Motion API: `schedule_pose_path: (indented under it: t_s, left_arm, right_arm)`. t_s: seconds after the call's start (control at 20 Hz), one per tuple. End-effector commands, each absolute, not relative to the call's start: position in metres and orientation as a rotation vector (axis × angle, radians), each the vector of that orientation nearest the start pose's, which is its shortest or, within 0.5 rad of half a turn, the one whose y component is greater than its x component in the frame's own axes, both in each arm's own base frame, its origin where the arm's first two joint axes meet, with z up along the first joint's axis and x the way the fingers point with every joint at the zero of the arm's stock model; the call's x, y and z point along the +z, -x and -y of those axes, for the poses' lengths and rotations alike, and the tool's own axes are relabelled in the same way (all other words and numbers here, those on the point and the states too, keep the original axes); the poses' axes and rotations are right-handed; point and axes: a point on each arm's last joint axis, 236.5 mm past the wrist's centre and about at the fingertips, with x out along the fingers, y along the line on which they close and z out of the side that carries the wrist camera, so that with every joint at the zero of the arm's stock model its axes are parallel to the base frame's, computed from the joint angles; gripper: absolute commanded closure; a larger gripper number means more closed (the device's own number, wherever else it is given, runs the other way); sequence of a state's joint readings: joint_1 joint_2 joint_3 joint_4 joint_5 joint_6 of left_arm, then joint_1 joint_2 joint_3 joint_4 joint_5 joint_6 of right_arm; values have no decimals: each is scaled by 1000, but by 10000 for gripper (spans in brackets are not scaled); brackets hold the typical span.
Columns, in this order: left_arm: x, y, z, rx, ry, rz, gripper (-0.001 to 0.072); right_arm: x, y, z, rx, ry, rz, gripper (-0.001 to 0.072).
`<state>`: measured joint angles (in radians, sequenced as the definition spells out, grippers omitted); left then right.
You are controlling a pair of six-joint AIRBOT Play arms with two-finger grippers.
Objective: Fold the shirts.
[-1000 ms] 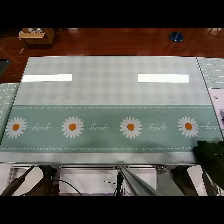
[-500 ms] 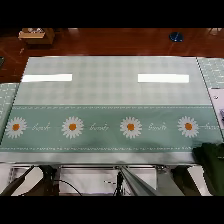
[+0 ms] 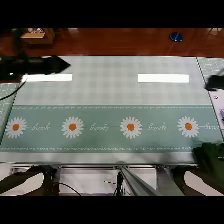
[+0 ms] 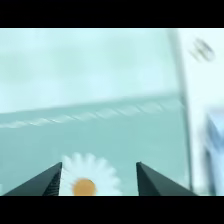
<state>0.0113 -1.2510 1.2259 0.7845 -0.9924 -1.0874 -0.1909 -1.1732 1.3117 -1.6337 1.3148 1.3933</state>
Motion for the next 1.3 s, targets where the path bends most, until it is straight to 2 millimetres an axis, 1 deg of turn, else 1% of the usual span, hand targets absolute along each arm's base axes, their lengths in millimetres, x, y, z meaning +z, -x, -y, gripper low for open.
schedule_pose_path:
  t_s: [0.0, 0.1, 0.15, 0.25, 0.35, 0.45, 0.75, 1.25]
  left_arm:
    - [86, -434, 158, -460, -18, -981, 81]
    - [79, -425, 162, -435, -71, -1028, 81]
    - [73, -416, 164, -445, -82, -1070, 82]
    - [61, -400, 162, -449, -84, -1158, 82]
    - [56, -395, 162, -451, -88, -1189, 83]
    - [55, -395, 162, -451, -88, -1192, 83]
    - [54, -395, 162, -450, -87, -1193, 83]
    - [41, -398, 162, -448, -89, -1223, 83]
  right_arm:
    - [86, -397, -13, 68, 335, -1157, 169]
    - [80, -397, -35, 80, 265, -1167, 165]
    - [78, -396, -43, 99, 215, -1173, 165]
    - [77, -394, -57, 142, 115, -1181, 165]
    - [77, -392, -65, 170, 72, -1186, 165]
    - [77, -391, -68, 177, 65, -1187, 165]
    - [77, -392, -66, 172, 70, -1185, 165]
    - [77, -392, -66, 172, 71, -1184, 166]
